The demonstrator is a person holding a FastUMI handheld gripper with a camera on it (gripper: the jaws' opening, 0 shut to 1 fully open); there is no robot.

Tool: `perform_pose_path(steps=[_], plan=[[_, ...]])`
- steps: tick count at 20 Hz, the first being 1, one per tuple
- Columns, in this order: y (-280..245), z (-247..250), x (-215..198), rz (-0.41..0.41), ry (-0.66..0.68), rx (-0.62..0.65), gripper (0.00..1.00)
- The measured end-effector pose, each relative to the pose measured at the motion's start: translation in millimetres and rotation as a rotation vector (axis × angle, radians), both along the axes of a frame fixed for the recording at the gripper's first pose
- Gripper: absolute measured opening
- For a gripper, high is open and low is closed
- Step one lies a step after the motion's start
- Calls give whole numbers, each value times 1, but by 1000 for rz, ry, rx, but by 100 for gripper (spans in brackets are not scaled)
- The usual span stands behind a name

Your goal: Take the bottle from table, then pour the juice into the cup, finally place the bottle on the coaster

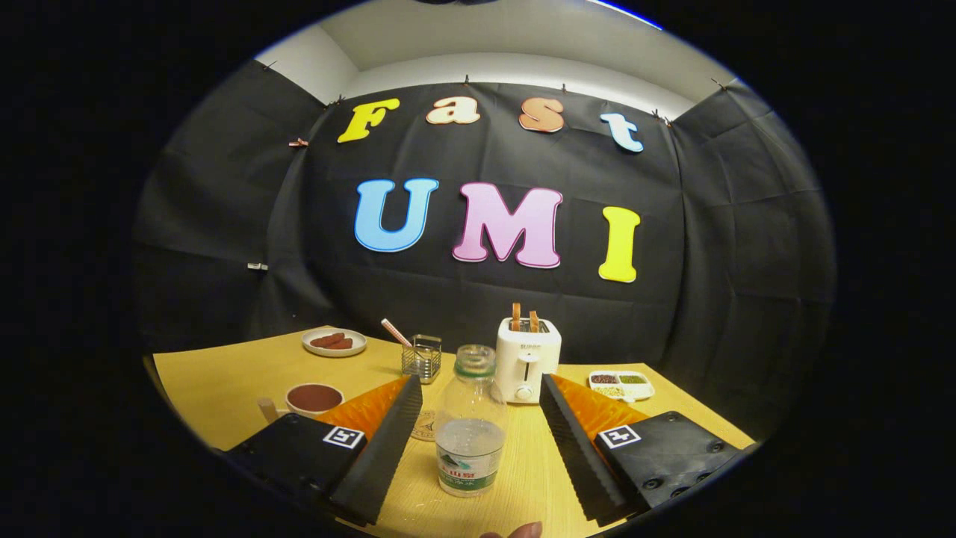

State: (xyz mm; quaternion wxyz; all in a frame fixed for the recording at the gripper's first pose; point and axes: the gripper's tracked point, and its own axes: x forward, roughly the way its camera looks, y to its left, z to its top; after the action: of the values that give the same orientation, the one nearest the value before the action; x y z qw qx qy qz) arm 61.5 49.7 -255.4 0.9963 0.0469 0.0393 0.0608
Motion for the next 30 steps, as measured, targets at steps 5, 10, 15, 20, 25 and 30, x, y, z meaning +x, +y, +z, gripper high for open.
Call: perform_pose_path(steps=[5, 10, 15, 20, 25, 30], plan=[[7, -53, 18, -21, 50, 8, 97], [18, -84, 22, -16, 94, 31, 97], [12, -95, 29, -44, 111, 31, 83], [5, -85, 34, -36, 144, -56, 72], [-7, -44, 39, -38, 121, -322, 70], [1, 1, 45, 14, 66, -550, 69]])
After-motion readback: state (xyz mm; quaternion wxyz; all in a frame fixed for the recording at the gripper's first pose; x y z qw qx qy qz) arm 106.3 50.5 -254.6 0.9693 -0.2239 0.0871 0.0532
